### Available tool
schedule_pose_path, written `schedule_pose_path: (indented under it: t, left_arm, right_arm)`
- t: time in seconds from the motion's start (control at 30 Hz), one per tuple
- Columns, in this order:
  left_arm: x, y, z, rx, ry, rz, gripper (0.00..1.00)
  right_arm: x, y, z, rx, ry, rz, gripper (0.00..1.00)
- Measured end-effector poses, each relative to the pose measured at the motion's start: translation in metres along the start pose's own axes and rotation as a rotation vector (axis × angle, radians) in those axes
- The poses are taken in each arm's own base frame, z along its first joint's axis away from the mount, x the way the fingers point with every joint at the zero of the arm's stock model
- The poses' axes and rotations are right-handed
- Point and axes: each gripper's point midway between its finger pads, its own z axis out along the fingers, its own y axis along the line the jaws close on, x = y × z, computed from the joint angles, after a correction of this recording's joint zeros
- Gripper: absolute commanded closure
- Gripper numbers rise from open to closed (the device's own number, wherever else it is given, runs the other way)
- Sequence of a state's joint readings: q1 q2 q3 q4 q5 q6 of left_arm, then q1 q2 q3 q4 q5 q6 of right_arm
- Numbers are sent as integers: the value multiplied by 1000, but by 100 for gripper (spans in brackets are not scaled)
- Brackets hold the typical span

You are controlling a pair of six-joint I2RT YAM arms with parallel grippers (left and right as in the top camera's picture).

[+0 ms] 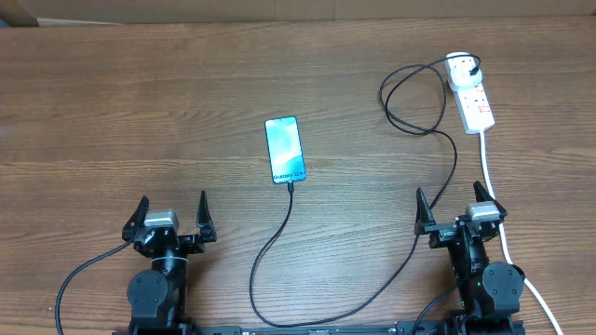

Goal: Plug charger to phone and switch on socket

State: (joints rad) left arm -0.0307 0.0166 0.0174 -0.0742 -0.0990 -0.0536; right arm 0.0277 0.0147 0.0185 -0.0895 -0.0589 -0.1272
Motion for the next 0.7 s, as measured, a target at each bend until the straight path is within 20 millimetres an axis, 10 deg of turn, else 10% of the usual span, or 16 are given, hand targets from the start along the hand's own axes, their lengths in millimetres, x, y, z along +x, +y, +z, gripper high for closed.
schedule_pose_path:
  t: [0.7]
  left_arm:
    - [0,0,0,0,0,-3,0]
  right_arm:
    - [0,0,0,0,0,0,0]
